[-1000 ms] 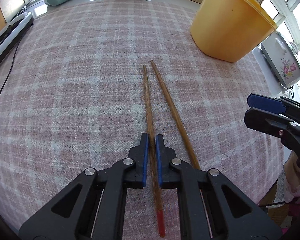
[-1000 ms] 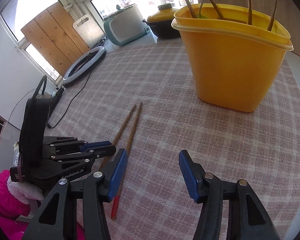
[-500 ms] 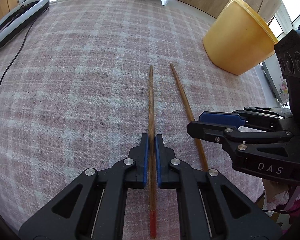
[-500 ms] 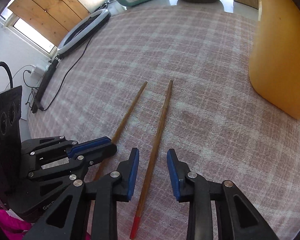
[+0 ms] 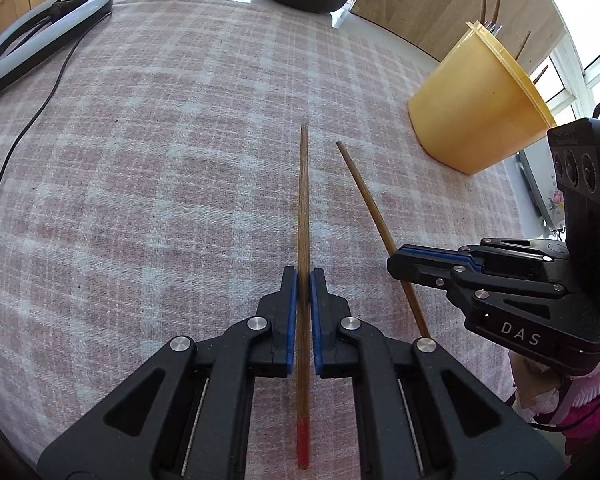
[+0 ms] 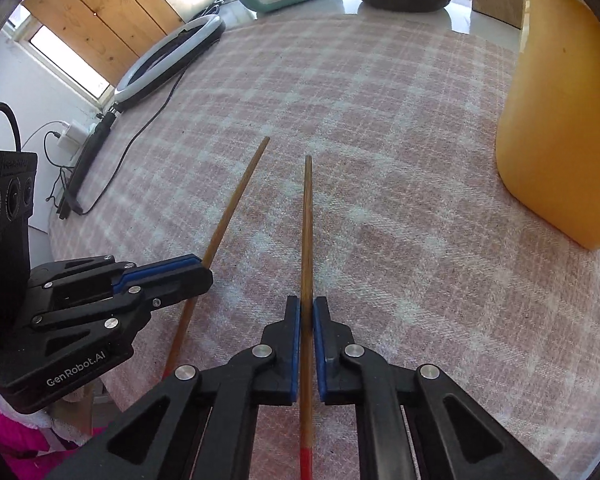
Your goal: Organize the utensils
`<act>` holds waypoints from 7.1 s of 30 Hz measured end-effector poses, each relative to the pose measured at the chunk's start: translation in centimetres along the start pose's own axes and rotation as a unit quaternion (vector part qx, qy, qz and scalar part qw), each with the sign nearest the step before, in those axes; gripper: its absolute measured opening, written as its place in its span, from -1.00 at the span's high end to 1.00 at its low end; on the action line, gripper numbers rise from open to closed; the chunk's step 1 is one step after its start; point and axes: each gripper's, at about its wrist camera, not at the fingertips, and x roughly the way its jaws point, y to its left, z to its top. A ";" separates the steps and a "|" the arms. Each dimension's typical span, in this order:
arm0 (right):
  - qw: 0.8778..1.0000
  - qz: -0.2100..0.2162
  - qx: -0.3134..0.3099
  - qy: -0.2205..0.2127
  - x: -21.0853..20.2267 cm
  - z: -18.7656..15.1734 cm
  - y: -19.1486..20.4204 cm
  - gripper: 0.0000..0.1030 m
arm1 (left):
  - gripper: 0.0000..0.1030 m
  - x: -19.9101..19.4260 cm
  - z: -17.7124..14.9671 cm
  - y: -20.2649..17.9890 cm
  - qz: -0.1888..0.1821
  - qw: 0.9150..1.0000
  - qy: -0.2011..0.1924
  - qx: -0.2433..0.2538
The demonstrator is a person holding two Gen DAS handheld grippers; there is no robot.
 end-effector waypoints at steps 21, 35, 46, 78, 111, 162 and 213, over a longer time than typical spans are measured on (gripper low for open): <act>0.980 0.004 0.068 -0.189 -12.3 -2.4 -3.4 0.92 | 0.91 -5.9 4.6 -5.8 -0.066 0.994 -0.073 0.055; 0.952 -0.040 0.098 -0.287 -18.6 -1.8 -6.5 0.92 | 0.91 -8.2 8.2 -8.8 -0.091 0.984 -0.122 0.090; 0.941 -0.072 0.090 -0.319 -21.5 -0.7 -6.8 0.92 | 0.91 -9.9 11.6 -11.8 -0.082 0.973 -0.175 0.127; 0.912 -0.112 0.111 -0.378 -24.9 4.1 -10.3 0.92 | 0.91 -8.8 17.8 -16.5 -0.104 0.963 -0.205 0.139; 0.906 -0.148 0.131 -0.375 -22.0 8.6 -12.1 0.92 | 0.91 -6.2 21.1 -18.2 -0.091 0.965 -0.209 0.132; 0.922 -0.122 0.150 -0.335 -19.4 0.0 -10.4 0.29 | 0.66 -5.1 12.1 -16.3 -0.092 0.973 -0.146 0.153; 0.886 -0.228 0.111 -0.387 -24.4 -5.7 -2.7 -0.99 | -0.99 -11.7 5.9 -14.6 0.073 0.960 -0.220 0.159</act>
